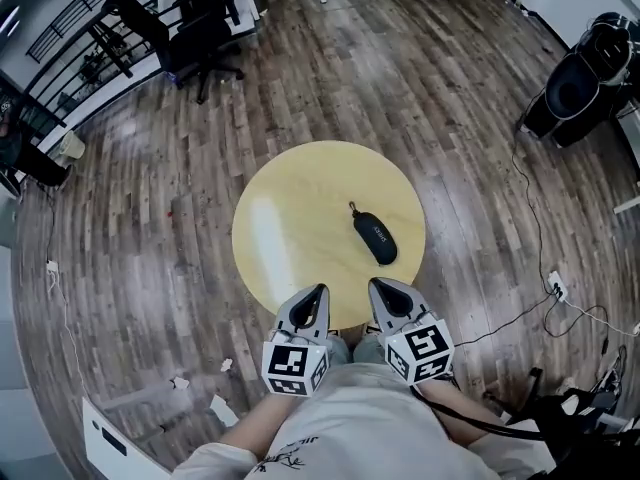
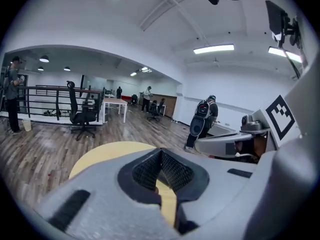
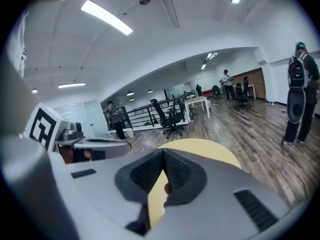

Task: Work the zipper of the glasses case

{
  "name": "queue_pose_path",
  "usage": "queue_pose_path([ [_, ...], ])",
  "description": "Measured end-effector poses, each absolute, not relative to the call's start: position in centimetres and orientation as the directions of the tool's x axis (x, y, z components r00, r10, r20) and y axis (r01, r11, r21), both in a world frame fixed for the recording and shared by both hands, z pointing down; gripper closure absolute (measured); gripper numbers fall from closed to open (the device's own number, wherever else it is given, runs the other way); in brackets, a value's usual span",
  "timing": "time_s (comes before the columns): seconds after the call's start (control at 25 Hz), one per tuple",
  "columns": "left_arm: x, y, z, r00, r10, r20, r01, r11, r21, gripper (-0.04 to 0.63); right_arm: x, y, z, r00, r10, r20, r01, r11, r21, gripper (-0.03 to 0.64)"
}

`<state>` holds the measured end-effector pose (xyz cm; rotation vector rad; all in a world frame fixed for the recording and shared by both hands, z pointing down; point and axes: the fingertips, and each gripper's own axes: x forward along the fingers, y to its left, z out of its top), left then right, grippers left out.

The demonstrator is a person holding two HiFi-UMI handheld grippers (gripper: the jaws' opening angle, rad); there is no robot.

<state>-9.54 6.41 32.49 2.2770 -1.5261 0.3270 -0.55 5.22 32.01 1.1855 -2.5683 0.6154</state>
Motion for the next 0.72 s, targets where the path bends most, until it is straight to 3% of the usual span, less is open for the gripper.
queue_pose_path([
  [0.72, -10.7, 6.3, 28.8, 0.333, -0.882, 0.332, -0.942, -0.297, 0.157, 0.589, -2.3, 5.3, 29.4, -0.648, -0.659, 0.383, -0.759, 0.604, -0.244, 0.615],
])
